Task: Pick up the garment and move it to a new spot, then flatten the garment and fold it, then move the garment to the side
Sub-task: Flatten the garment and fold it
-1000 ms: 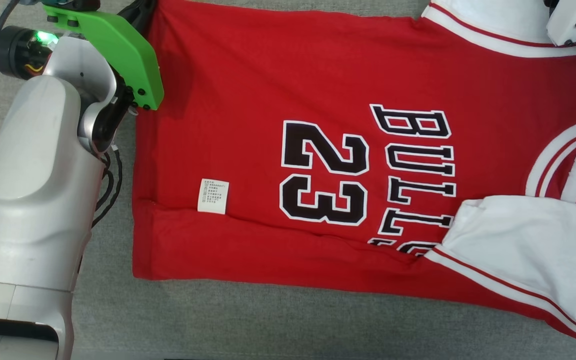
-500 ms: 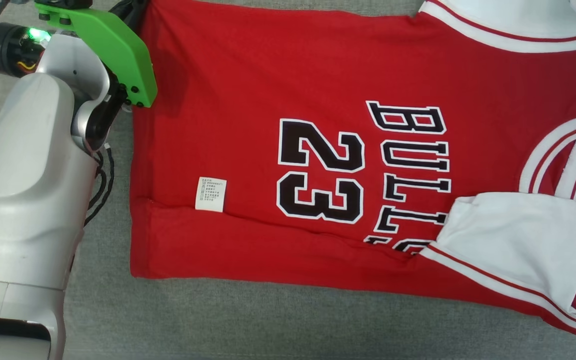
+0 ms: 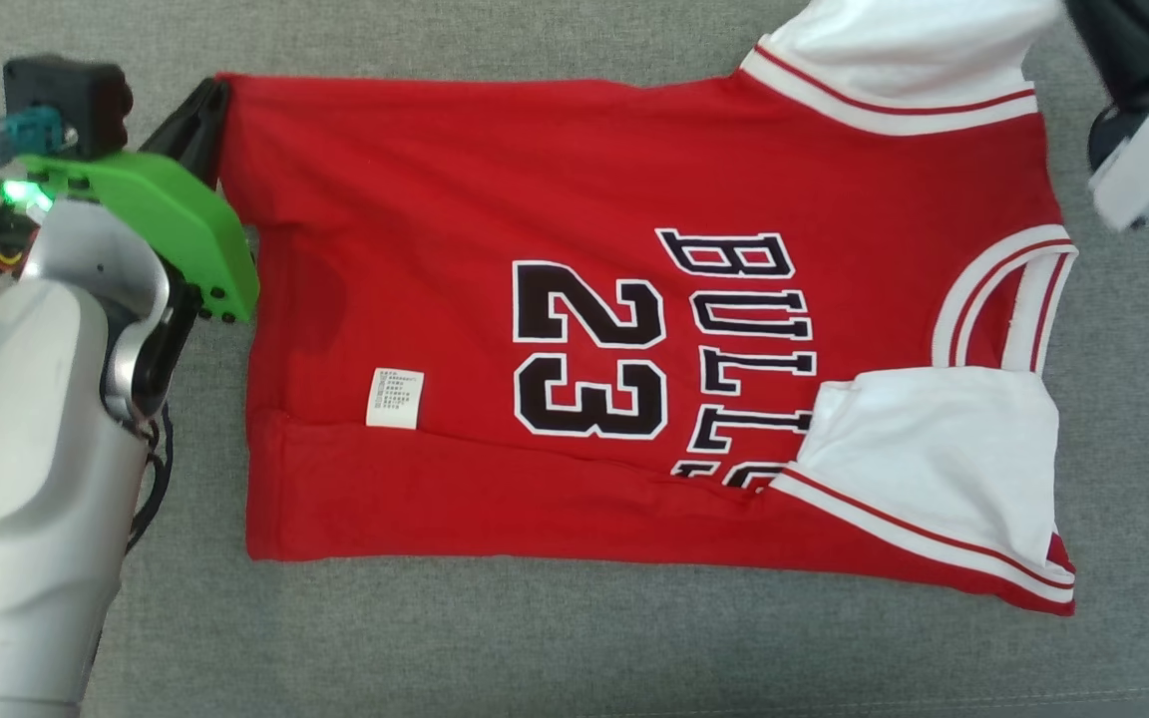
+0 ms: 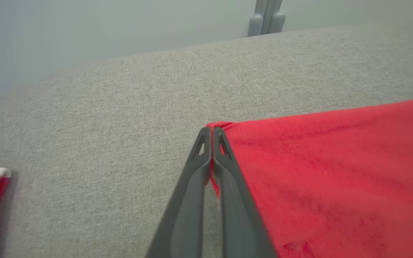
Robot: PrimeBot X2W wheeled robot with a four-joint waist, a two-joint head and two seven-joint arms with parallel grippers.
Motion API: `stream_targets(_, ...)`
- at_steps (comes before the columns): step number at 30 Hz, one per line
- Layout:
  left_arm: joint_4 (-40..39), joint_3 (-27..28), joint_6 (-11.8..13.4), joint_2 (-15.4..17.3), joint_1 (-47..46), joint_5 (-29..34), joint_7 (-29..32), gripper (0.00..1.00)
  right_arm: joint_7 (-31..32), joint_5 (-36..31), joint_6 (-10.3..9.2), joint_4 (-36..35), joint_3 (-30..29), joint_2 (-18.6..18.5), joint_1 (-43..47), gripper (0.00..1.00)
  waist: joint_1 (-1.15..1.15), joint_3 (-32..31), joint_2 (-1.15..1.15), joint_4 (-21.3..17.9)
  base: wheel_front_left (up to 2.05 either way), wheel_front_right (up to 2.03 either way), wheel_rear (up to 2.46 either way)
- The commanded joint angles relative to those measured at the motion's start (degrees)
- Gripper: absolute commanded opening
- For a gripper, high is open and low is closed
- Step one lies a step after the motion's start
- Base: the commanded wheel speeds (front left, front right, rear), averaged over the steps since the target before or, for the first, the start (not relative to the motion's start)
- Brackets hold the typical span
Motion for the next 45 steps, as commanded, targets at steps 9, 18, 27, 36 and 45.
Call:
stream_targets(9,-15.6,2.1,7.1,4.8,19.1,0.9,-1.7,0.00,-6.8,1.6,-0.09,-12.6,-6.2,-0.2,24.9,0.00,0.00,-5.7,0.00,-3.2,0.00,0.00,0.00)
stream_targets(18,-26.1,3.9,12.4,5.7,31.3,0.6,-3.5,0.00,-7.2,0.8,-0.08,-17.8,-14.7,6.2,44.9,0.00,0.00,-7.7,0.00,-4.4,0.00,0.00,0.00)
stream_targets(27,-29.5,5.2,14.9,6.4,39.5,-2.1,-1.0,0.00,-1.7,-3.8,-0.08,-20.7,-20.5,12.6,57.2,0.00,0.00,-10.7,0.00,-5.7,0.00,0.00,0.00)
stream_targets(36,-27.1,4.3,15.2,3.2,45.6,-4.5,-3.9,1.00,-4.3,-14.4,-0.08,-20.8,-25.4,18.2,59.0,1.00,0.00,-11.9,0.00,-6.4,0.00,0.00,0.00)
stream_targets(45,-28.3,5.0,20.2,-2.8,43.8,2.9,-22.7,1.00,-9.5,-28.2,-0.08,-25.3,-34.9,24.0,57.7,1.00,0.00,-14.7,0.00,-6.2,0.00,0.00,0.00)
